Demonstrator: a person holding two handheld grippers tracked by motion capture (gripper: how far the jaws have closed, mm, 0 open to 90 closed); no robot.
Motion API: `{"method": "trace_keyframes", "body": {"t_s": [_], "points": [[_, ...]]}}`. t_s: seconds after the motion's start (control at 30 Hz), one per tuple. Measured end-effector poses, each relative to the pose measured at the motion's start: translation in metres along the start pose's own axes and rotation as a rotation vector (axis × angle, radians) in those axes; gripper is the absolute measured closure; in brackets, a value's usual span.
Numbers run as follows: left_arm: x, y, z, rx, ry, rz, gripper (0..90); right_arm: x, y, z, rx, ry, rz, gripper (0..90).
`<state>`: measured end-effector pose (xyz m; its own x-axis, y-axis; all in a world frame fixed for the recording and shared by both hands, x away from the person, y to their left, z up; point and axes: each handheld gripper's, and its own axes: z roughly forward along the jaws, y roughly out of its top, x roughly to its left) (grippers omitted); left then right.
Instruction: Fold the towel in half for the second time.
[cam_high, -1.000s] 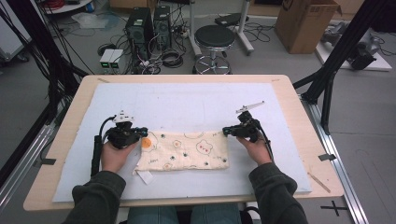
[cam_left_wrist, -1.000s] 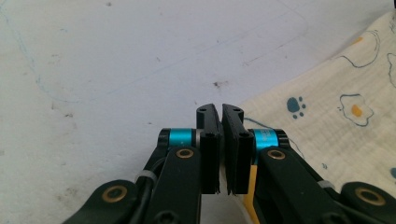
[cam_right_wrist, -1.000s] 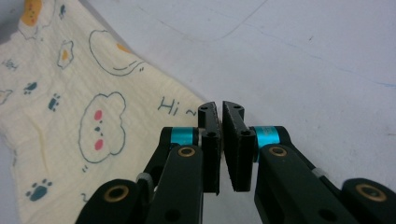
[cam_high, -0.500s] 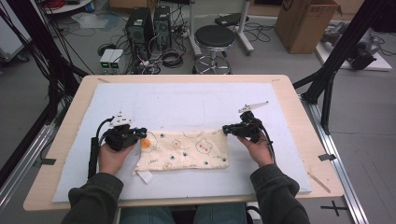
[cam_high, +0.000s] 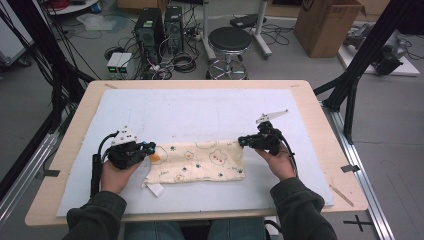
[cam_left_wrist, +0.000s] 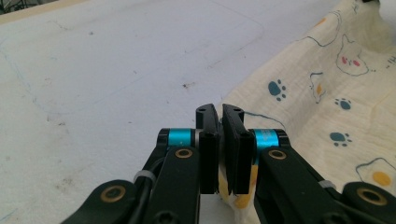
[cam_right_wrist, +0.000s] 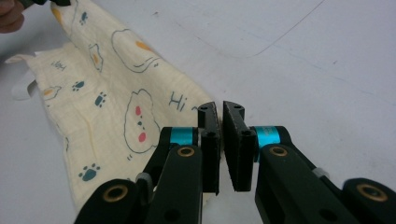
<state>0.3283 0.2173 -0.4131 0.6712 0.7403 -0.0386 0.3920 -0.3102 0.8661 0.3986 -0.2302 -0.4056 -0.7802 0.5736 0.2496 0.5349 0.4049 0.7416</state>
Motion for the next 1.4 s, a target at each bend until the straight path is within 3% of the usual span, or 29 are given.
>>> {"method": "trace_keyframes", "body": {"t_s": [0.3, 0.67, 0.87, 0.97, 1.03, 1.4], "points": [[-0.002, 0.000, -0.002, 0.011, -0.015, 0.018, 84.8, -0.002, -0.001, -0.004, -0.006, -0.015, -0.010, 85.4], [-0.011, -0.001, -0.010, 0.033, -0.026, 0.073, 84.7, 0.009, -0.008, -0.012, -0.010, -0.005, -0.059, 85.3], [-0.019, -0.002, -0.018, 0.018, -0.030, 0.105, 84.5, 0.019, -0.014, -0.020, -0.041, 0.029, -0.082, 85.2], [-0.022, -0.004, -0.021, 0.027, -0.020, 0.126, 84.1, 0.024, -0.018, -0.021, -0.032, 0.042, -0.084, 85.1], [-0.026, -0.006, -0.022, 0.035, -0.025, 0.141, 84.1, 0.027, -0.020, -0.020, -0.022, 0.041, -0.105, 85.0], [-0.036, -0.018, -0.032, 0.074, -0.050, 0.189, 84.2, 0.037, -0.035, -0.023, 0.019, 0.066, -0.121, 85.0]]}}
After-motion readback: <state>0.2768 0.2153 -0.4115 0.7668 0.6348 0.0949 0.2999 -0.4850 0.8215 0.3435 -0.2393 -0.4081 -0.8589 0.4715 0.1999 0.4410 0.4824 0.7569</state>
